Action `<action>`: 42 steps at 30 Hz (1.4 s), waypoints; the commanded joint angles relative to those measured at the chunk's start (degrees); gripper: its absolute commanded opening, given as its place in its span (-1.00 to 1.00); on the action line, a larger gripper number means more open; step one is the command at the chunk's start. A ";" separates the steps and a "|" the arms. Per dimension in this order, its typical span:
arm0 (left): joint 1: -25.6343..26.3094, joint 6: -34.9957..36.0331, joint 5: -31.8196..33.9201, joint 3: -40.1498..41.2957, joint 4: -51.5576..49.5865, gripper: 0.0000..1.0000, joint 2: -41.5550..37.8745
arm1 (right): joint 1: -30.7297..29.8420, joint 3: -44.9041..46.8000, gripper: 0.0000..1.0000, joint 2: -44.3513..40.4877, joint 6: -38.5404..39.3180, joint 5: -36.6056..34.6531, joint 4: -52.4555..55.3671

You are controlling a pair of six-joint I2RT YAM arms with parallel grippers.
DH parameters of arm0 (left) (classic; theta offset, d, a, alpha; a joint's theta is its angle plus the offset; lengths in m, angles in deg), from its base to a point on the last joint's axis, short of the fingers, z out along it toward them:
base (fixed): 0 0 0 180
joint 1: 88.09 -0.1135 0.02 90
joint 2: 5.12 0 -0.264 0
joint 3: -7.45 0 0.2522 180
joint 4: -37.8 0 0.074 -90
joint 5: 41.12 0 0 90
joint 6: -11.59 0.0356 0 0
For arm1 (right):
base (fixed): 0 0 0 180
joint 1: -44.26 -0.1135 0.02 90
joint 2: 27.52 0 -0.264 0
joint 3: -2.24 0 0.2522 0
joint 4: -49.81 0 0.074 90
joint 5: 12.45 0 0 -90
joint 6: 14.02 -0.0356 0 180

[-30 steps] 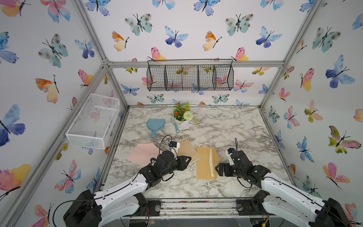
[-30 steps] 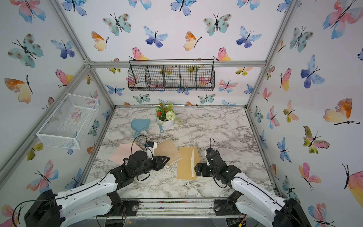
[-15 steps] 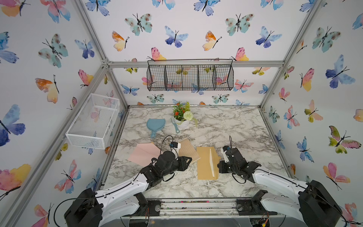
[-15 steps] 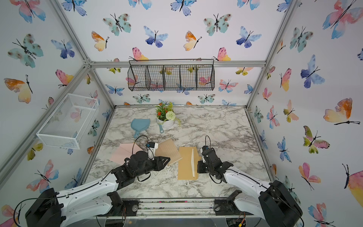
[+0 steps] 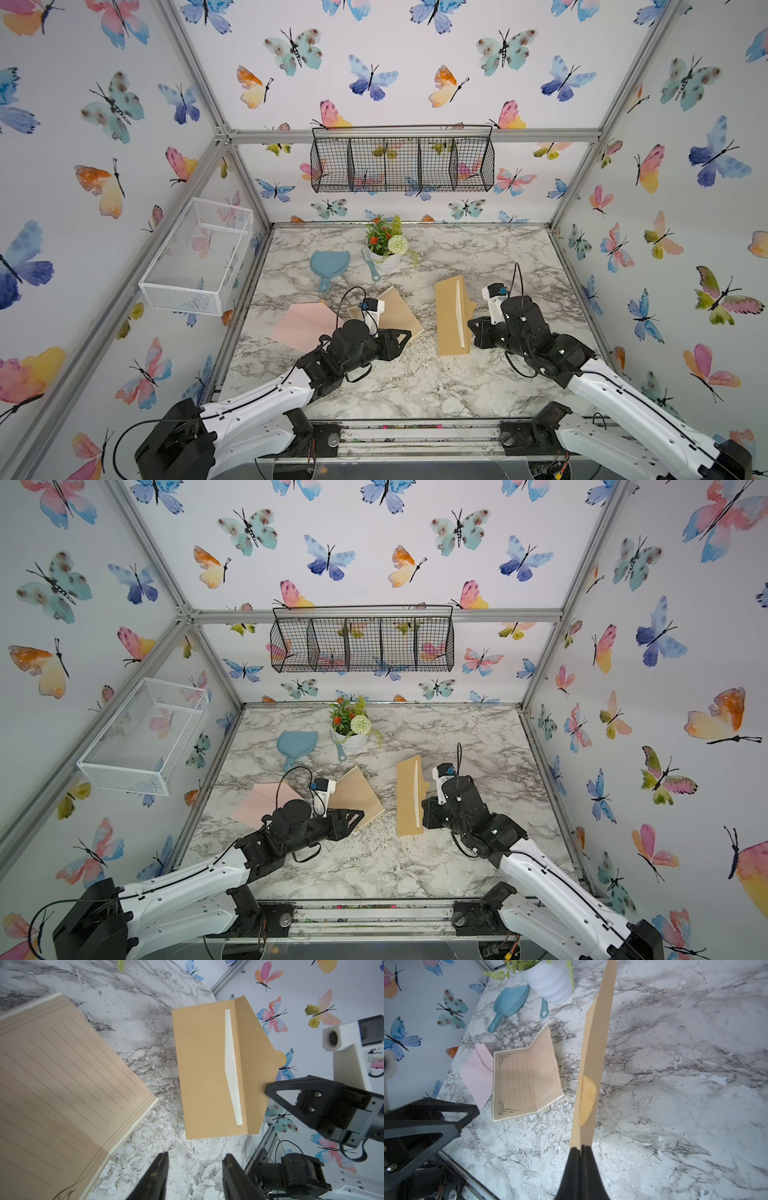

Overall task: Take the letter paper out of the envelope
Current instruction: Pick up the envelope from the center of the board.

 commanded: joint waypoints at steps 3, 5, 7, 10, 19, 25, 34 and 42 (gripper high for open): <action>0.33 0.46 -3.13 0.79 6.83 0.19 0.07 | -0.33 -3.35 -0.95 -0.21 1.99 8.64 5.20; 0.33 1.23 -2.84 0.72 6.89 0.19 -0.50 | -0.31 -3.87 -0.95 -1.16 2.09 9.97 5.10; 0.34 2.40 -2.17 0.78 6.46 0.19 -1.27 | -0.30 -4.19 -0.96 -2.16 2.21 10.74 4.92; 0.33 2.96 -1.61 1.60 7.23 0.18 -2.77 | -0.32 -3.81 -0.95 -2.86 1.86 13.69 3.24; 0.37 3.98 -0.72 0.81 5.16 0.17 -3.03 | -0.26 -4.18 -0.95 -3.70 0.74 18.90 -0.57; 0.33 2.44 -2.11 2.85 9.75 0.30 -2.45 | -0.30 -4.62 -0.95 -3.96 0.32 21.00 -1.54; 0.33 2.65 -1.08 3.58 8.76 0.31 -1.97 | -0.28 -4.70 -0.95 -4.45 -0.41 23.42 -2.93; 0.33 3.34 -3.89 3.16 12.41 0.25 -0.93 | -0.36 -2.49 -0.95 -3.66 -0.98 25.29 -5.96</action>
